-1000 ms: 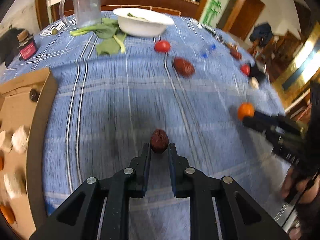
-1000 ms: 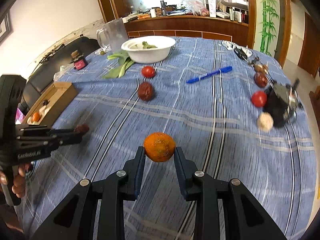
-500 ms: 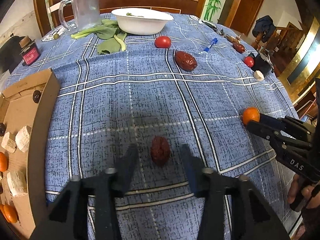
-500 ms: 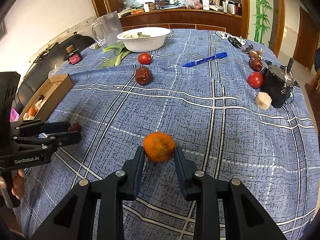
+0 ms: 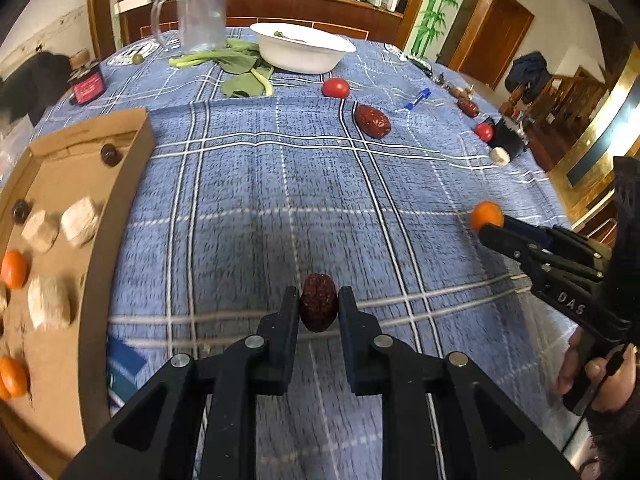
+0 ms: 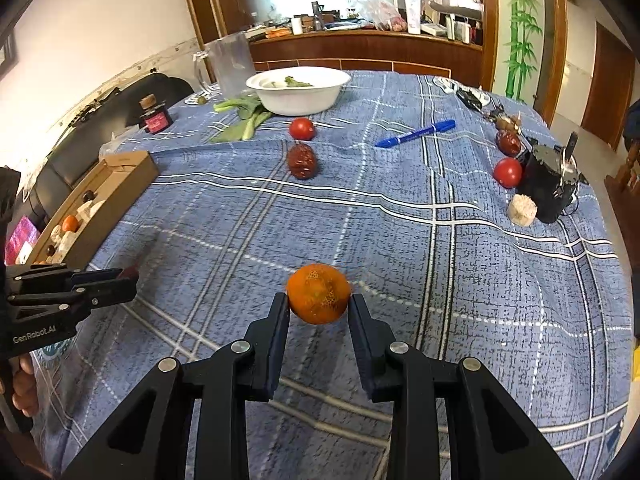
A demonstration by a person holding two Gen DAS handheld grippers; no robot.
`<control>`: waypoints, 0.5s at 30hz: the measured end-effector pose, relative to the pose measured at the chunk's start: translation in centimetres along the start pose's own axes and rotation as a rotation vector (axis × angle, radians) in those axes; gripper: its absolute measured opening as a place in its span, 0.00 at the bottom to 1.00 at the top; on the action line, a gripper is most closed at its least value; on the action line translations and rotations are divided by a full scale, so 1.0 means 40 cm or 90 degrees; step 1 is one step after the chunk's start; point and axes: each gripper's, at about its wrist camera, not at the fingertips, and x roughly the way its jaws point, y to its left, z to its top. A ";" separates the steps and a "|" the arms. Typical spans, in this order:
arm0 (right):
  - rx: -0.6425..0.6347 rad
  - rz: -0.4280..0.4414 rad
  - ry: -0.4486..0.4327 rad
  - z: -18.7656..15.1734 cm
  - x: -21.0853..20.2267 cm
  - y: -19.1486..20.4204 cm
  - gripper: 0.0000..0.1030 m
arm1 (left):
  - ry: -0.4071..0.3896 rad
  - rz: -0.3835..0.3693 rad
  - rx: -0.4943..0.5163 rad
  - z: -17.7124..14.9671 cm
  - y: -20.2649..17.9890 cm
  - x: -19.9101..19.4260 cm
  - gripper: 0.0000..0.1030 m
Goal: Organize fruits
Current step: 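Carry the held tangerine and red date over the cardboard tray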
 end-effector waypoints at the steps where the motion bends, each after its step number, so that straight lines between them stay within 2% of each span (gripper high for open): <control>1: -0.006 -0.001 -0.002 -0.003 -0.008 0.010 0.31 | -0.002 -0.007 -0.008 -0.006 0.006 -0.010 0.18; 15: -0.031 0.014 0.003 -0.036 -0.041 0.143 0.31 | -0.052 0.008 -0.034 -0.062 0.078 -0.145 0.18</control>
